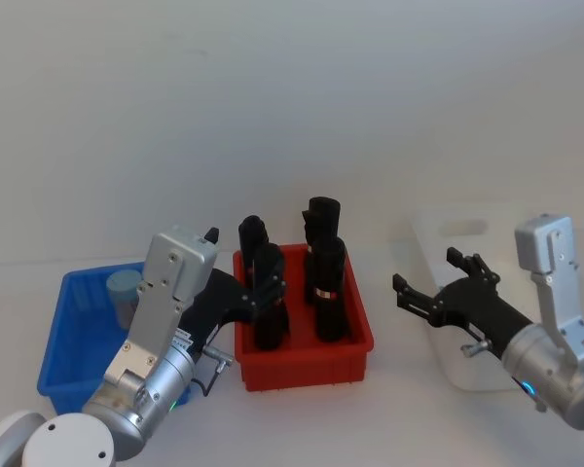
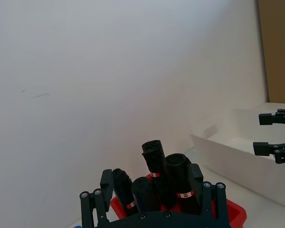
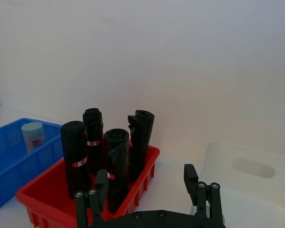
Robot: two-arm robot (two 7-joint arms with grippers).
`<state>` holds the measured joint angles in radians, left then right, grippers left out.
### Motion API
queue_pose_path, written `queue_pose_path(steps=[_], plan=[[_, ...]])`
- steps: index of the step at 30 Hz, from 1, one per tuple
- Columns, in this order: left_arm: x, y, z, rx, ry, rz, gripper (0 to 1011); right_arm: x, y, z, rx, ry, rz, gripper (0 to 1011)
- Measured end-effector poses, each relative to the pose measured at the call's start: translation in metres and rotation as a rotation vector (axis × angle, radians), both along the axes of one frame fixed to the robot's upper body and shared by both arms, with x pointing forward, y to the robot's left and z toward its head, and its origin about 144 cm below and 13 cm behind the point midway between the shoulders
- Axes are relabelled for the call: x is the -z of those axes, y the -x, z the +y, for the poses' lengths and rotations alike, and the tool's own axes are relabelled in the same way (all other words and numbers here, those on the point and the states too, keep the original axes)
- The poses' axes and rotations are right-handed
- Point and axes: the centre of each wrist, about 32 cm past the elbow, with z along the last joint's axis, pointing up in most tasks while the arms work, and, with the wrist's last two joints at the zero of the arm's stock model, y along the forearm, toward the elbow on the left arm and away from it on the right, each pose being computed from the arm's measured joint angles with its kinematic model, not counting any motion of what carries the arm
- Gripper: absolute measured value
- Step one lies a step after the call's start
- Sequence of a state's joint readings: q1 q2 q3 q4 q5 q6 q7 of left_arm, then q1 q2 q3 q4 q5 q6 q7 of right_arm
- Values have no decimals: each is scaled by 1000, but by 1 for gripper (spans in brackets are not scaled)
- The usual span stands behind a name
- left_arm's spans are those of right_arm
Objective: Pick the cotton swabs from the blue box and place them into the white box.
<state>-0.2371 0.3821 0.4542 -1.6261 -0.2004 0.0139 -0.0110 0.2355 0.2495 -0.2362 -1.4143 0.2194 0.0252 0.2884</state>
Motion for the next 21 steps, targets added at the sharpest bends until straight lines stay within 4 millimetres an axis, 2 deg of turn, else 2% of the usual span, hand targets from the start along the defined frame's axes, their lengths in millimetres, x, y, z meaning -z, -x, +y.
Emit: queue_pose_path(steps=[21], plan=[[0,0,0,0,0,0,1004,27,-70,15,-142,31,28,1001]])
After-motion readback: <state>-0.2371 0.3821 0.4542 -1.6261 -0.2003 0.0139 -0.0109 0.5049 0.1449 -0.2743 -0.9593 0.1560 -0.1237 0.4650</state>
